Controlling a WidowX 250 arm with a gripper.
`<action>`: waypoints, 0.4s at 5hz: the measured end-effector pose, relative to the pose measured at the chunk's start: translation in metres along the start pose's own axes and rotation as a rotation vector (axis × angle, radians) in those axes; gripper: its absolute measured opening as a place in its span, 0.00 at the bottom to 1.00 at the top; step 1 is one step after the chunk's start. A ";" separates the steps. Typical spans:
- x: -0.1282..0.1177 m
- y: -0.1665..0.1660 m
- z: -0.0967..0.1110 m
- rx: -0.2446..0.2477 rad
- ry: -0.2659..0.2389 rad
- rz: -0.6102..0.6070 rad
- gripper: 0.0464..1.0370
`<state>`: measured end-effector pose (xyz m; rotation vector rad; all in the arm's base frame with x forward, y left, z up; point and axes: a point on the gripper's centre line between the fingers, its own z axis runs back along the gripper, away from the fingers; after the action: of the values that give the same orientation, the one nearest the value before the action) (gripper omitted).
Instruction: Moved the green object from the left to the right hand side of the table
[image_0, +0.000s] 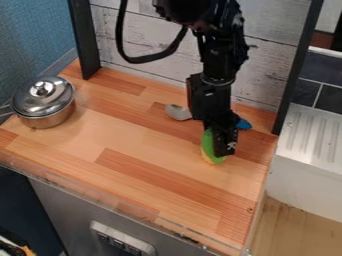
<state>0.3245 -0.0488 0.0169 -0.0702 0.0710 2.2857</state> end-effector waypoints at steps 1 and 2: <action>0.004 0.003 -0.005 0.020 -0.026 -0.009 0.96; 0.004 0.005 -0.005 0.030 -0.025 -0.016 0.97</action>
<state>0.3183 -0.0499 0.0120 -0.0270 0.0910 2.2687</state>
